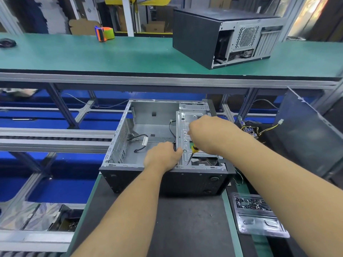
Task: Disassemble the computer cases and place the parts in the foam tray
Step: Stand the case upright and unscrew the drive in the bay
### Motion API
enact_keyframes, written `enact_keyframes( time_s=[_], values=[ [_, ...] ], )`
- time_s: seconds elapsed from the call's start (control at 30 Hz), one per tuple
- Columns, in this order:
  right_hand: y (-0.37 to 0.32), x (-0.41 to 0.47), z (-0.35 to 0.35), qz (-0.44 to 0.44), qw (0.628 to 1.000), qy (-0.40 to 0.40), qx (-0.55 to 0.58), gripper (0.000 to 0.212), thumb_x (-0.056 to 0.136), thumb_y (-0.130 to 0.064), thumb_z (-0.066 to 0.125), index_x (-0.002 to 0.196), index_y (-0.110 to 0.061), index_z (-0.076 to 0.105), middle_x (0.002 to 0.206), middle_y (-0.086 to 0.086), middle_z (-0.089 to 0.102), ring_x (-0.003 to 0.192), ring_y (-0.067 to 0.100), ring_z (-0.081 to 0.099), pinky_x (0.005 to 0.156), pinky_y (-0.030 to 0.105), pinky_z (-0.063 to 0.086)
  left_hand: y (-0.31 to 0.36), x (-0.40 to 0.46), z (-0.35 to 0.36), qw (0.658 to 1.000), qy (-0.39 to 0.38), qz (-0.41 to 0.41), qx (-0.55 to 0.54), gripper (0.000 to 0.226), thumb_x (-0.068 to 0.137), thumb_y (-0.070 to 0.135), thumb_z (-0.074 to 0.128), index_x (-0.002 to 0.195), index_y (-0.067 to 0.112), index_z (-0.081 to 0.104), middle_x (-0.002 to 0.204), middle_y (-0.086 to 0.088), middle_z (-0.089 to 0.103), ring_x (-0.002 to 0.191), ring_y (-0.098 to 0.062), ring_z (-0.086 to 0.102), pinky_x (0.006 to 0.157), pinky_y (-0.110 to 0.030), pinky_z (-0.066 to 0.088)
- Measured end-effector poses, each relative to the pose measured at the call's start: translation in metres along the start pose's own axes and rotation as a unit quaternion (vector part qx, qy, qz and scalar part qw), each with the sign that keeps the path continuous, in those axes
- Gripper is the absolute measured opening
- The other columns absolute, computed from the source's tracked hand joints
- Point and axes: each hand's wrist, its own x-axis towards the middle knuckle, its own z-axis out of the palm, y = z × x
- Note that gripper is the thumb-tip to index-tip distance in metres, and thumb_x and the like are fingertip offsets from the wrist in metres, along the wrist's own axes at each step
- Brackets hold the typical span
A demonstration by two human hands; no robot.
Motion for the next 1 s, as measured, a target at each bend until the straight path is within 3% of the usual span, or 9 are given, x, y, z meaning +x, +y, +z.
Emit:
enact_keyframes(
  time_s=[0.17,0.33,0.43,0.53,0.6,0.7,0.83,0.9,1.0],
  values=[
    [0.002,0.000,0.003,-0.072,0.996,0.014,0.050,0.011,0.097,-0.012,0.052,0.099,-0.020,0.045,0.089,0.000,0.042,0.079,0.023,0.051,0.062,0.030,0.037,0.000,0.000,-0.001,1.000,-0.003,-0.002,-0.002,0.044,0.098,0.054,0.038,0.070,0.020,0.044,0.083,0.000,0.063,0.074,-0.023,0.057,0.066,-0.036,0.043],
    [-0.004,-0.007,0.001,-0.122,0.980,-0.052,0.148,0.034,0.091,-0.003,0.053,0.116,-0.027,0.053,0.091,-0.010,0.030,0.071,0.006,0.041,0.053,0.023,0.027,0.001,-0.002,-0.004,1.000,-0.011,0.001,-0.026,0.032,0.097,0.045,0.040,0.082,0.023,0.057,0.080,0.004,0.059,0.069,-0.015,0.052,0.069,-0.035,0.042],
    [-0.006,-0.007,0.002,-0.077,0.987,-0.030,0.140,0.024,0.095,-0.025,0.060,0.116,-0.022,0.049,0.105,0.001,0.038,0.082,0.020,0.047,0.064,0.030,0.041,0.000,-0.002,-0.004,1.000,-0.011,0.007,-0.009,0.030,0.096,0.042,0.041,0.077,0.023,0.053,0.081,0.002,0.060,0.070,-0.018,0.053,0.067,-0.035,0.041],
    [-0.004,-0.004,0.001,0.003,0.998,-0.013,0.065,0.033,0.102,-0.052,0.044,0.100,-0.019,0.046,0.082,0.002,0.038,0.080,0.027,0.047,0.067,0.037,0.041,0.000,-0.001,-0.002,1.000,-0.011,0.005,-0.007,0.038,0.097,0.052,0.038,0.081,0.023,0.056,0.087,0.001,0.064,0.077,-0.022,0.058,0.069,-0.036,0.044],
    [-0.002,0.000,0.003,0.018,0.999,0.003,0.030,0.031,0.107,-0.039,0.039,0.086,-0.018,0.049,0.073,0.001,0.034,0.067,0.025,0.047,0.063,0.035,0.038,0.000,0.000,0.000,1.000,-0.002,0.001,-0.005,0.044,0.098,0.055,0.037,0.072,0.022,0.048,0.081,0.001,0.063,0.070,-0.019,0.055,0.065,-0.035,0.042],
    [0.000,0.003,0.008,0.022,0.997,0.041,0.055,0.036,0.101,-0.017,0.048,0.069,-0.021,0.033,0.071,0.003,0.036,0.057,0.017,0.039,0.050,0.029,0.031,0.000,0.001,0.000,1.000,0.004,-0.003,-0.004,0.047,0.098,0.056,0.037,0.067,0.022,0.043,0.076,0.002,0.060,0.064,-0.015,0.051,0.060,-0.034,0.039],
    [-0.001,0.002,0.010,-0.026,0.995,0.059,0.081,0.012,0.095,-0.014,0.053,0.091,-0.022,0.046,0.082,0.000,0.050,0.071,0.021,0.050,0.051,0.030,0.031,0.001,0.000,-0.001,1.000,0.005,-0.004,-0.008,0.050,0.099,0.059,0.038,0.065,0.021,0.041,0.072,0.001,0.059,0.061,-0.017,0.049,0.058,-0.033,0.038],
    [0.000,0.002,0.008,-0.044,0.993,0.046,0.097,0.015,0.095,-0.014,0.056,0.101,-0.023,0.048,0.094,0.000,0.051,0.081,0.023,0.052,0.055,0.029,0.033,0.001,-0.001,-0.001,1.000,0.002,-0.002,-0.003,0.050,0.099,0.057,0.039,0.065,0.021,0.040,0.072,0.001,0.058,0.059,-0.016,0.047,0.057,-0.033,0.036],
    [0.001,0.000,0.002,-0.072,0.989,-0.007,0.133,0.022,0.093,-0.011,0.058,0.109,-0.025,0.050,0.098,-0.002,0.040,0.076,0.015,0.047,0.054,0.024,0.029,0.001,-0.001,-0.003,1.000,0.000,0.000,-0.001,0.048,0.099,0.057,0.038,0.067,0.022,0.040,0.077,0.000,0.060,0.065,-0.020,0.051,0.060,-0.034,0.039]
  ],
)
